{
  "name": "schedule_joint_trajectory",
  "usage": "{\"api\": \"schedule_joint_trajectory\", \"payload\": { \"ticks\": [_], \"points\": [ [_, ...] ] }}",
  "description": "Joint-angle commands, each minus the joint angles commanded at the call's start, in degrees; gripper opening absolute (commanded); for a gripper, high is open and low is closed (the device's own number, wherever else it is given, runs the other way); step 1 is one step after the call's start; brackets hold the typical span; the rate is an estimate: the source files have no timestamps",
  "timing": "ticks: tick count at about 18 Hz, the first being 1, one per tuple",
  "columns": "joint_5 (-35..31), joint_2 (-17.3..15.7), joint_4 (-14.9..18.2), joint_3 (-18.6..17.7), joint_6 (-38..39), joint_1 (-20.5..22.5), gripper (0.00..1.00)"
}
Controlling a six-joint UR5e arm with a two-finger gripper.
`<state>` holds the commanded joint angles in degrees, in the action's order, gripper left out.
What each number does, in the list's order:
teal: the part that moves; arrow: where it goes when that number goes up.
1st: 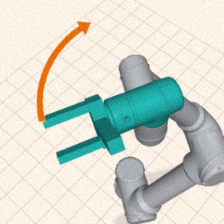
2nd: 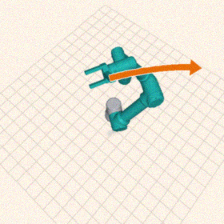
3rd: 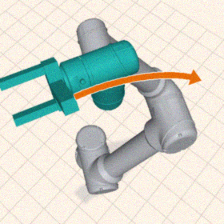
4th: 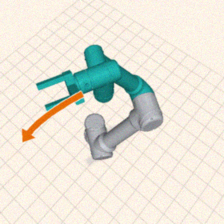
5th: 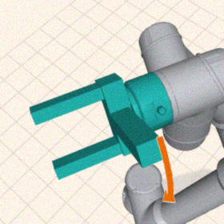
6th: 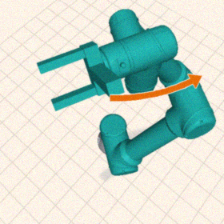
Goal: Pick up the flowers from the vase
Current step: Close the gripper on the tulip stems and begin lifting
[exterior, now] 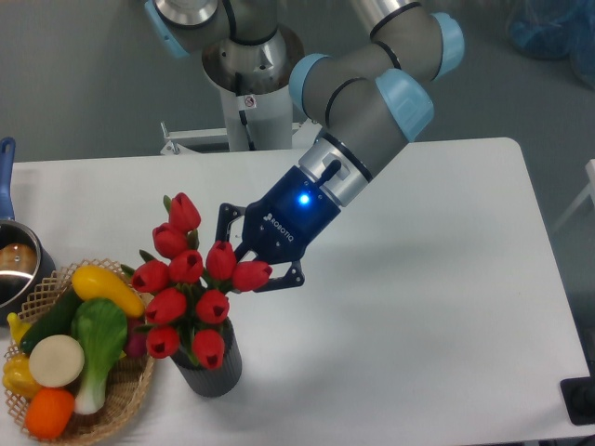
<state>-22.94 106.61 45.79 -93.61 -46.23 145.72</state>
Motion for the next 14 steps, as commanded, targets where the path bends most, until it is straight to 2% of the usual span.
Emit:
{"api": "schedule_joint_trajectory", "payload": {
  "ticks": [14],
  "points": [
    [1.76,-0.44,0.00,1.23,1.49,0.79,0.11]
  ]
}}
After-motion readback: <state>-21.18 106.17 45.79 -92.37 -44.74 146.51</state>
